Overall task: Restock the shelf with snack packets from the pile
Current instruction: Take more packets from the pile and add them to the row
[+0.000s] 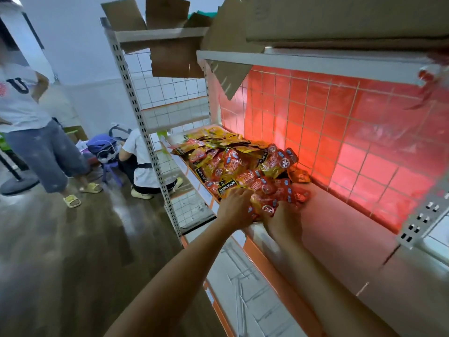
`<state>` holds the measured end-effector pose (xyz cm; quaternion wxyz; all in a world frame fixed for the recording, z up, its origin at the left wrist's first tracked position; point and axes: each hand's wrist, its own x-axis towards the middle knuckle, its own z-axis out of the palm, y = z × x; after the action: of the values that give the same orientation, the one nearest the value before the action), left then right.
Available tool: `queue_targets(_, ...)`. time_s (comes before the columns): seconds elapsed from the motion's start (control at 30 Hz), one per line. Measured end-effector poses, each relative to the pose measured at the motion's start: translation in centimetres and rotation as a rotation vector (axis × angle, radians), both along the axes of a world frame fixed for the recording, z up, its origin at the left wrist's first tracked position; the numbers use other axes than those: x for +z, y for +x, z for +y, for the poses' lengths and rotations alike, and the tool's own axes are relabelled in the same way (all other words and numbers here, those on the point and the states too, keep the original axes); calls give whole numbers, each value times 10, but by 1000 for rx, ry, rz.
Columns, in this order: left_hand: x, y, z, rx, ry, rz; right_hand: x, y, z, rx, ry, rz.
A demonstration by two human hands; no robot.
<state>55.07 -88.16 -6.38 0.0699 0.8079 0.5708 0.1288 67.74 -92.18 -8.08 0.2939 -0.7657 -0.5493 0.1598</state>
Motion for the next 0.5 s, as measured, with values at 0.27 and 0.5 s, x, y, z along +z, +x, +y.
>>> queue_targets(0.27,-5,-25,49,-208,-79,112,-13,-20,23,-206,-87,-120)
queue_targets(0.5,-7,-34,65,-306,-30,111,-19,-22,29,-318,39,19)
